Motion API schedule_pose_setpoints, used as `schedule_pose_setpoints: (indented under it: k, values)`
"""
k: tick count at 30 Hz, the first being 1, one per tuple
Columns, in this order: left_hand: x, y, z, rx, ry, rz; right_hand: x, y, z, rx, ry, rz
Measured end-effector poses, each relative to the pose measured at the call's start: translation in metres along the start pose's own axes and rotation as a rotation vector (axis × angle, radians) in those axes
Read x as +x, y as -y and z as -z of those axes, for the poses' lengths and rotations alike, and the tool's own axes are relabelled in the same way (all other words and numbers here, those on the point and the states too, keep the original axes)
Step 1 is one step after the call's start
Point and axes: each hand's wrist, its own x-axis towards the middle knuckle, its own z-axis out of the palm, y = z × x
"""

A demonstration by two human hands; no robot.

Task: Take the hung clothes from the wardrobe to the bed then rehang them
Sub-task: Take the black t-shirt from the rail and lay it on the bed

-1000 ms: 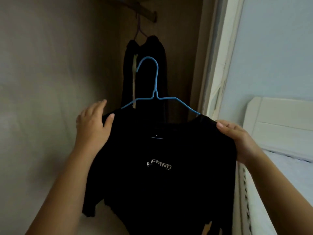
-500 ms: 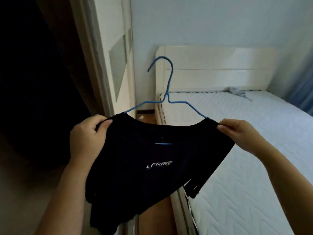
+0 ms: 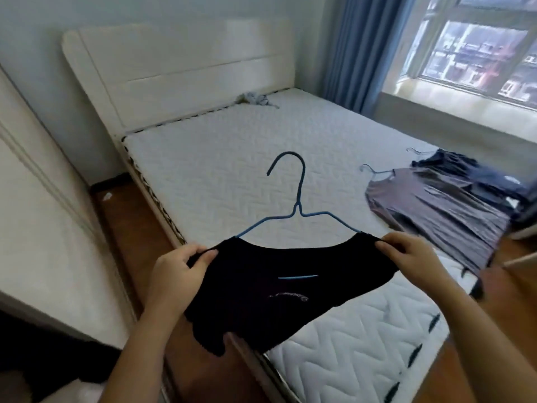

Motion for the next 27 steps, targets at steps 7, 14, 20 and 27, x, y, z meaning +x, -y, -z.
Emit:
schedule_pose_setpoints:
  k: [7, 14, 20, 27]
  values:
    - [-0.067, -0.12, -0.157, -0.124, 0.211, -0.101, -0.089, -0.158, 0.137, -0.002, -0.127, -0.127]
    - [-0.157, -0.251, -0.318, -0.186, 0.441, -0.206, -0.2, -0.31, 0.274, -0.031, -0.311, -0.384]
    - [-0.215, -0.344, -0.405, -0.151, 0.624, -0.398, -0.289, -0.378, 0.362, -0.035, -0.486, -0.604]
    - [-0.232, -0.393, -0.467, -0.125, 0.7, -0.557, -0.319, -0.409, 0.414, -0.124, -0.63, -0.705]
